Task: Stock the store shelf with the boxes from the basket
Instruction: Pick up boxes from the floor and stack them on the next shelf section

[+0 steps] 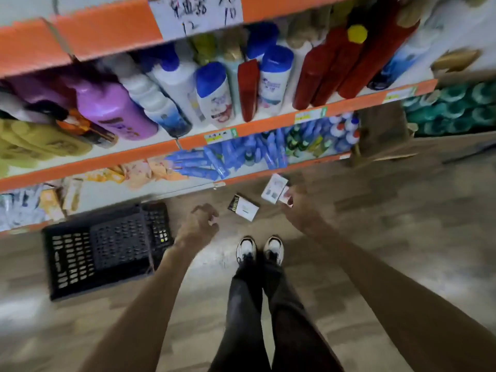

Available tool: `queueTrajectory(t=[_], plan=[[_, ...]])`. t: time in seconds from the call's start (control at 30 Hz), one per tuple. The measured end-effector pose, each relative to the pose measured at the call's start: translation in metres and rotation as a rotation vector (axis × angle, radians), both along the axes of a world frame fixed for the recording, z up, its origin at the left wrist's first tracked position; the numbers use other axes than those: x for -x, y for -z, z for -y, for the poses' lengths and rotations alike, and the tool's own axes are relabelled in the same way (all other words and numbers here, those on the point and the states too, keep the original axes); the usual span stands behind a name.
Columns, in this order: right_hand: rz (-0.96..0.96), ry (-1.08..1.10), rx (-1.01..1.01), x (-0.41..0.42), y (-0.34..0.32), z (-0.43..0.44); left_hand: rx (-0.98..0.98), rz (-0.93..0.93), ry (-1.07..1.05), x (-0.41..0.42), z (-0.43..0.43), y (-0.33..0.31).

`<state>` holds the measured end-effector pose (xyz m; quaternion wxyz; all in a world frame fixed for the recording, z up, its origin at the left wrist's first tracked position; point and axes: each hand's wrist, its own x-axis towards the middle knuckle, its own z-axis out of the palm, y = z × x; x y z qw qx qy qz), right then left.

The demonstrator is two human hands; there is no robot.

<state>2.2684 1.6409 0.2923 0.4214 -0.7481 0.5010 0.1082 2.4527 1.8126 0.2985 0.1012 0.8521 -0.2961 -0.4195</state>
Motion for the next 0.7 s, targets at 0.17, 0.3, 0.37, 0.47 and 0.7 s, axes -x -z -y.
queueTrajectory(t=[0.17, 0.3, 0.37, 0.47, 0.7], plan=[[-0.183, -0.023, -0.098, 0.023, 0.150, 0.001, -0.140, -0.025, 0.110, 0.030, -0.003, 0.151], [-0.238, -0.002, -0.135, 0.034, 0.286, 0.000, -0.174, 0.004, 0.137, 0.037, -0.005, 0.293], [-0.262, 0.029, -0.155, 0.038, 0.352, -0.006, -0.209, 0.011, 0.130, 0.042, -0.007, 0.357], [-0.284, 0.093, -0.140, 0.039, 0.440, -0.010, -0.261, 0.039, 0.126, 0.045, -0.008, 0.444], [-0.293, 0.266, -0.118, 0.013, 0.579, -0.009, -0.272, 0.170, 0.195, 0.040, 0.006, 0.573]])
